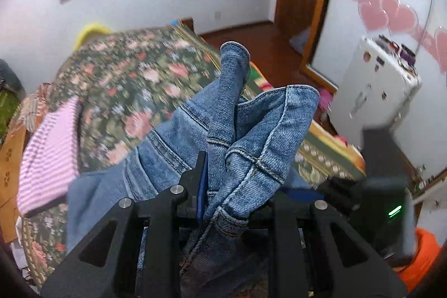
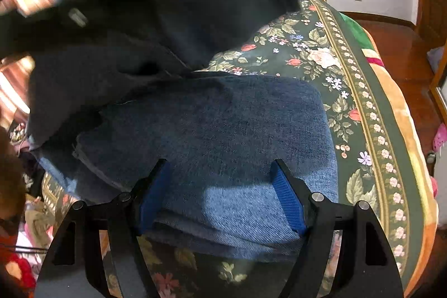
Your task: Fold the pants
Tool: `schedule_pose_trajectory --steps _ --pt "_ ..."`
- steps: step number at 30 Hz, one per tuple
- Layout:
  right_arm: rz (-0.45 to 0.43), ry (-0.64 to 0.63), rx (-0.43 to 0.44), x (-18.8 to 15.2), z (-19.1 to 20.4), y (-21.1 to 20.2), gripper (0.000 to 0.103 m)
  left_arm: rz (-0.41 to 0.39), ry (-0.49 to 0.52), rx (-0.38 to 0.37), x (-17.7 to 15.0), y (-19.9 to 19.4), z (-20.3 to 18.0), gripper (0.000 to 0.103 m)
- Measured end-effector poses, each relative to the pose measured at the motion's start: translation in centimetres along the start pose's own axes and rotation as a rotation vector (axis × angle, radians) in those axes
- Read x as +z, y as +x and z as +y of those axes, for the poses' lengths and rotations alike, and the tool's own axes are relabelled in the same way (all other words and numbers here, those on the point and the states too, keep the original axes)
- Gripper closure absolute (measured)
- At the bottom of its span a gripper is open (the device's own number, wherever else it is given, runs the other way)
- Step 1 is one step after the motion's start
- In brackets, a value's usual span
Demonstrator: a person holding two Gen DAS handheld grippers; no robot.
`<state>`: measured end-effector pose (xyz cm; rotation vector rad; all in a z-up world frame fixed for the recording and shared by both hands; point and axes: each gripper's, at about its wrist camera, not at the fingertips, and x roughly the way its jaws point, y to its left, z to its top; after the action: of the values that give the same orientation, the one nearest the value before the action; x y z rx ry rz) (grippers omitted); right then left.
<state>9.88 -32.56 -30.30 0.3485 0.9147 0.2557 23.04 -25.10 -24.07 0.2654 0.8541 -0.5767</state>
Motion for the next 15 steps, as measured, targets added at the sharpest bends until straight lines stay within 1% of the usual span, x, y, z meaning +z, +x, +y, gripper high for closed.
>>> schedule_pose_trajectory --steps 3,7,9,11,13,15 --pt "-0.008 0.025 -0.029 -0.4 -1.4 -1.6 0.034 0.049 0.017 -0.025 -1.0 1.5 -0.8 0.082" --pt "-0.023 0.078 -0.078 -1.5 -3.8 -3.7 0.034 0.068 0.063 -0.022 -1.7 2.7 -1.8 0.079" --pt "-0.028 0.099 -0.101 -2.0 -4.7 -4.6 0.034 0.085 0.069 -0.020 -1.9 2.9 -2.2 0.075" --pt "-0.039 0.118 -0.111 -2.2 -5.4 -5.3 0.034 0.115 0.069 -0.035 -2.1 3.5 -2.4 0.070" --pt "-0.057 0.125 -0.114 -2.1 -5.6 -6.1 0.034 0.147 0.064 -0.043 -2.4 4.0 -2.5 0.069" --pt "-0.084 0.127 -0.115 -2.0 -5.6 -7.0 0.034 0.155 0.060 -0.050 -2.6 4.2 -2.4 0.068"
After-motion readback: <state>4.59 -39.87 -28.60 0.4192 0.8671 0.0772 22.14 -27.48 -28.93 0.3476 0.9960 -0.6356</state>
